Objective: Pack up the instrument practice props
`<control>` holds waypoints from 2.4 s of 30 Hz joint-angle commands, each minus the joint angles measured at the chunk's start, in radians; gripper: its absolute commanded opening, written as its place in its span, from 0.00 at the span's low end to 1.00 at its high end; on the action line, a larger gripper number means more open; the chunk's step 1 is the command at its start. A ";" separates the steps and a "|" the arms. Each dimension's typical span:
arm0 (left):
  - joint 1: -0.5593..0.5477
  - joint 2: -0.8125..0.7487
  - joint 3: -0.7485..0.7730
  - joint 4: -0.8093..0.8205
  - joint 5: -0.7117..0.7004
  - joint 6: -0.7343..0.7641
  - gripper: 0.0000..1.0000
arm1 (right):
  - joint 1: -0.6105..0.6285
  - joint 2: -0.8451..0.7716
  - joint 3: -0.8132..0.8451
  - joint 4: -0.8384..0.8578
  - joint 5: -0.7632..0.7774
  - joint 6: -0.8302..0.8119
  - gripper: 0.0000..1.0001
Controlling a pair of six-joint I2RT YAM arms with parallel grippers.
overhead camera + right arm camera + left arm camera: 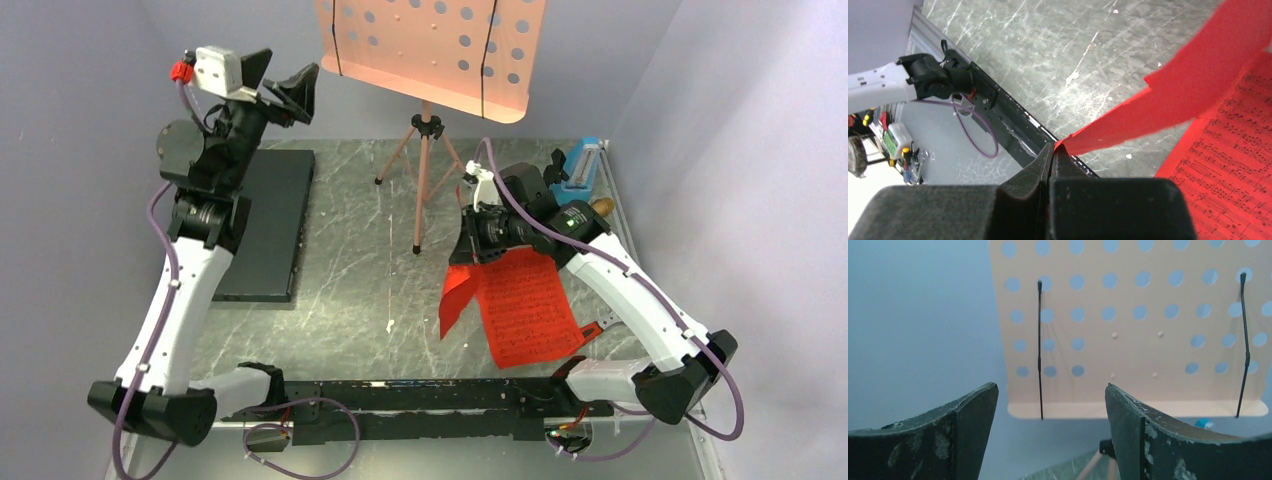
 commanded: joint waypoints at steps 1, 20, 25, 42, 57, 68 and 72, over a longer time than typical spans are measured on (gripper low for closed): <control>-0.003 -0.101 -0.121 -0.050 -0.060 0.010 0.84 | -0.061 -0.045 -0.081 0.095 0.011 0.059 0.00; -0.003 -0.378 -0.675 -0.185 -0.277 -0.022 0.83 | -0.449 -0.096 -0.312 -0.260 0.222 0.068 0.00; -0.003 -0.367 -0.741 -0.127 -0.294 -0.005 0.84 | -0.449 -0.052 -0.283 -0.395 0.369 0.033 0.00; -0.004 -0.381 -0.755 -0.127 -0.284 0.042 0.84 | -0.457 0.027 -0.279 -0.439 0.598 0.020 0.27; -0.003 -0.287 -0.736 -0.077 -0.102 -0.006 0.84 | -0.457 -0.208 -0.242 0.191 0.323 -0.073 0.74; -0.010 -0.143 -0.669 -0.046 0.051 -0.049 0.84 | -0.457 -0.205 -0.688 1.358 0.061 0.000 0.82; -0.028 -0.056 -0.631 0.016 0.094 -0.065 0.84 | -0.457 0.041 -0.528 1.448 -0.024 0.168 0.80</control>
